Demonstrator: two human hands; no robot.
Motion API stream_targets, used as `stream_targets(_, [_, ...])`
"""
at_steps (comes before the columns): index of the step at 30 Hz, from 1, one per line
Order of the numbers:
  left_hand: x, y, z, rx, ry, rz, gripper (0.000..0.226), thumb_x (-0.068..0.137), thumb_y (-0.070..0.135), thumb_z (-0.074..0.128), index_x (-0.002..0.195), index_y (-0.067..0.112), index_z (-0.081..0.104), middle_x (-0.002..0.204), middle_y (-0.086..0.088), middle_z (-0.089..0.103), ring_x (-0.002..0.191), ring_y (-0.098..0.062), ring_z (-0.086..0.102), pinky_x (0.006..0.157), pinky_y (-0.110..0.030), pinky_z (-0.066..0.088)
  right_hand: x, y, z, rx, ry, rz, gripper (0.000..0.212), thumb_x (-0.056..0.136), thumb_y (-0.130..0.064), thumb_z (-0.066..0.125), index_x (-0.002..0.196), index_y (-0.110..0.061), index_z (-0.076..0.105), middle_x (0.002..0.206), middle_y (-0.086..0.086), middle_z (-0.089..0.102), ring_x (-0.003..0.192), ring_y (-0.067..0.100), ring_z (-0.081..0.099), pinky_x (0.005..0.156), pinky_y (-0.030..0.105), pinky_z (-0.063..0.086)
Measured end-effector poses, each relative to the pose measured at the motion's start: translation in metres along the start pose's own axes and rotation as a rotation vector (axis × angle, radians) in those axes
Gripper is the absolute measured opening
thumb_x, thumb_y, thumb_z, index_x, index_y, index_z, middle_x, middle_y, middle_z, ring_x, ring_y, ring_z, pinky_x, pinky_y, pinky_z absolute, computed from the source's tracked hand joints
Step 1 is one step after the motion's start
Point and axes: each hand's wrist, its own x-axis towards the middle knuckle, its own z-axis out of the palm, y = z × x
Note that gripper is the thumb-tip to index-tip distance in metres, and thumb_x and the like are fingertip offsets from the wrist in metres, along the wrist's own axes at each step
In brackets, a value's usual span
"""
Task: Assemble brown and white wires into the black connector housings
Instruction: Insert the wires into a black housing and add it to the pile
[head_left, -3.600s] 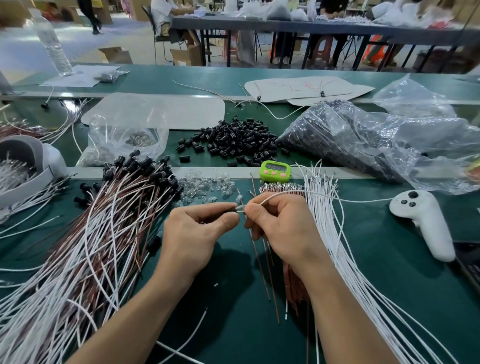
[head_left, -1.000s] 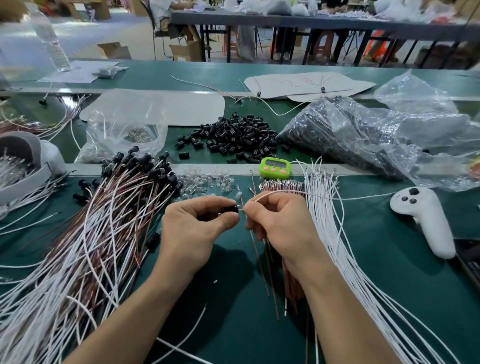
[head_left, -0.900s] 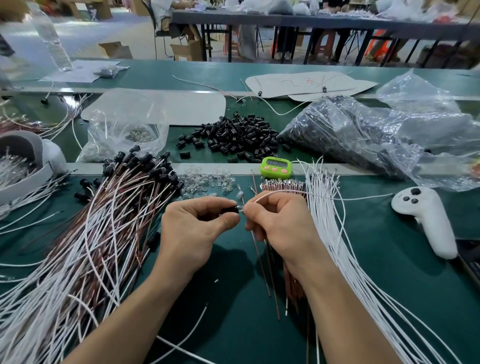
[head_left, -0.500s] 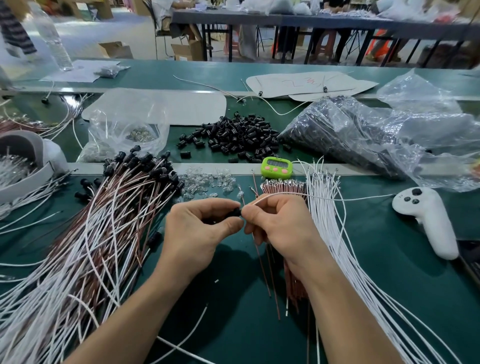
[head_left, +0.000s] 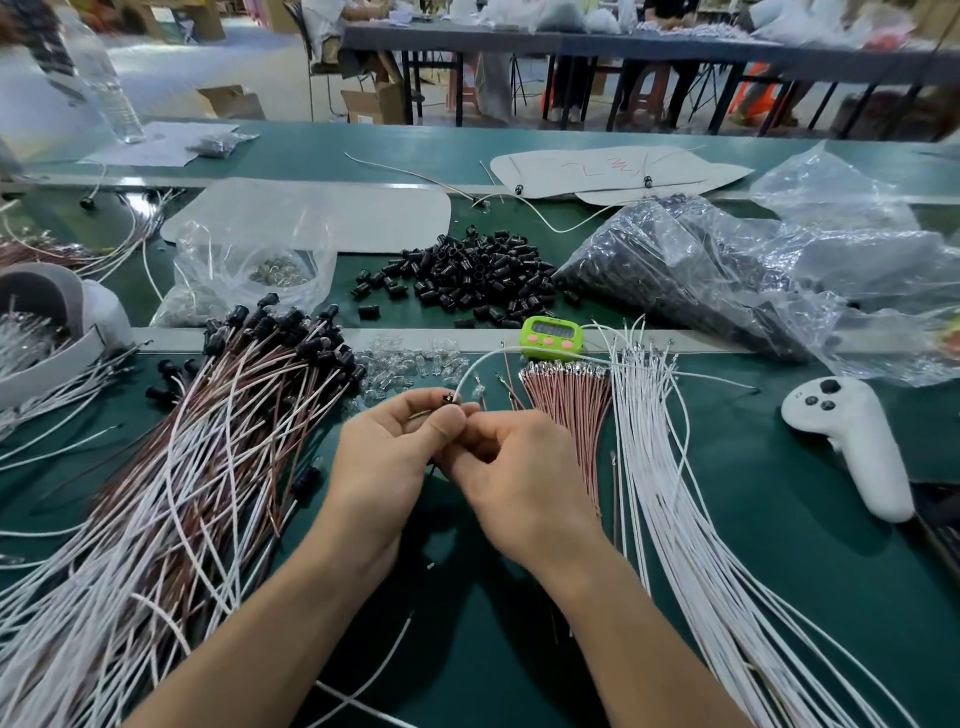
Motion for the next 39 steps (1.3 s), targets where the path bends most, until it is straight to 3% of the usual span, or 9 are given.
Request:
stream_targets(5, [0.004,0.006,-0.005,-0.05,0.029,-0.006,0.027,0.072,0.021,0.073,0.097,0.011,0.067,0.091,-0.007,0.079,0.084,-0.015,0.074,0.084,-0.03,0.054,-0.001,-0.003,-0.005,-0.206,-0.031,0.074,0.008,0.072,-0.026,0.069,0.066,-0.02,0.068,0.057,-0.006,0.062,0.058,0.01,0.057,0.052,0.018,0.039])
stream_targets(9, [0.013,0.021,-0.018,-0.294,0.062,-0.025,0.019,0.073,0.025,0.07,0.09,0.017,0.076,0.09,0.0,0.079,0.084,-0.011,0.075,0.071,-0.019,0.059,-0.006,-0.007,-0.016,-0.469,-0.072,0.073,0.023,0.066,-0.039,0.056,0.059,-0.017,0.055,0.058,0.0,0.059,0.066,0.024,0.057,0.059,0.029,0.04])
stream_targets(14, [0.02,0.042,-0.046,-0.545,0.127,-0.012,0.018,0.083,0.027,0.069,0.076,0.018,0.083,0.098,0.002,0.079,0.09,-0.008,0.075,0.074,-0.018,0.058,-0.003,-0.009,-0.044,-0.634,0.123,0.118,0.034,0.074,-0.036,0.058,0.051,-0.014,0.046,0.044,-0.005,0.046,0.05,0.014,0.048,0.052,0.024,0.029])
stream_targets(19, [0.022,0.038,-0.041,-0.426,0.16,0.028,0.027,0.081,0.026,0.07,0.105,0.014,0.07,0.098,0.001,0.078,0.085,-0.008,0.073,0.071,-0.017,0.058,0.003,0.0,-0.063,-0.754,0.325,0.267,0.038,0.083,-0.033,0.066,0.052,-0.014,0.055,0.046,-0.005,0.051,0.05,0.013,0.047,0.067,0.032,0.037])
stream_targets(23, [0.018,0.033,-0.033,-0.308,0.149,0.013,0.012,0.075,0.023,0.073,0.085,0.019,0.078,0.096,-0.003,0.079,0.086,-0.012,0.075,0.069,-0.019,0.059,0.003,0.002,-0.058,-0.851,0.398,0.279,0.012,0.089,-0.032,0.066,0.086,-0.027,0.077,0.074,-0.007,0.069,0.073,0.013,0.057,0.089,0.037,0.028])
stream_targets(28, [0.013,0.021,-0.014,-0.1,0.06,0.017,0.024,0.073,0.024,0.071,0.096,0.016,0.069,0.097,-0.002,0.08,0.086,-0.01,0.074,0.067,-0.018,0.058,-0.004,-0.012,-0.024,-0.465,0.215,-0.055,0.077,0.085,-0.026,0.081,0.153,-0.028,0.046,0.137,-0.007,0.062,0.123,0.005,0.053,0.111,0.017,0.027])
stream_targets(32, [0.006,0.012,-0.006,-0.085,-0.044,-0.012,0.028,0.071,0.021,0.074,0.097,0.011,0.07,0.101,-0.011,0.078,0.088,-0.016,0.075,0.071,-0.023,0.06,-0.009,-0.014,0.004,-0.244,0.053,-0.09,0.081,0.095,-0.027,0.072,0.158,-0.044,0.024,0.115,-0.013,0.072,0.097,0.002,0.067,0.095,0.017,0.05])
stream_targets(35, [0.006,0.011,-0.005,-0.105,-0.025,0.01,0.027,0.067,0.018,0.076,0.092,0.01,0.07,0.092,-0.008,0.078,0.085,-0.015,0.075,0.068,-0.023,0.06,-0.003,-0.009,-0.004,-0.173,0.053,-0.066,0.063,0.099,-0.024,0.069,0.152,-0.043,0.041,0.074,-0.012,0.068,0.071,0.004,0.063,0.071,0.015,0.05])
stream_targets(39, [0.006,0.011,-0.006,-0.154,0.04,0.051,0.028,0.063,0.022,0.079,0.089,0.013,0.07,0.087,-0.005,0.078,0.082,-0.011,0.074,0.065,-0.02,0.058,-0.007,-0.01,-0.005,-0.241,0.079,-0.043,0.048,0.101,-0.03,0.063,0.147,-0.038,0.05,0.07,-0.012,0.065,0.066,0.004,0.058,0.067,0.015,0.044])
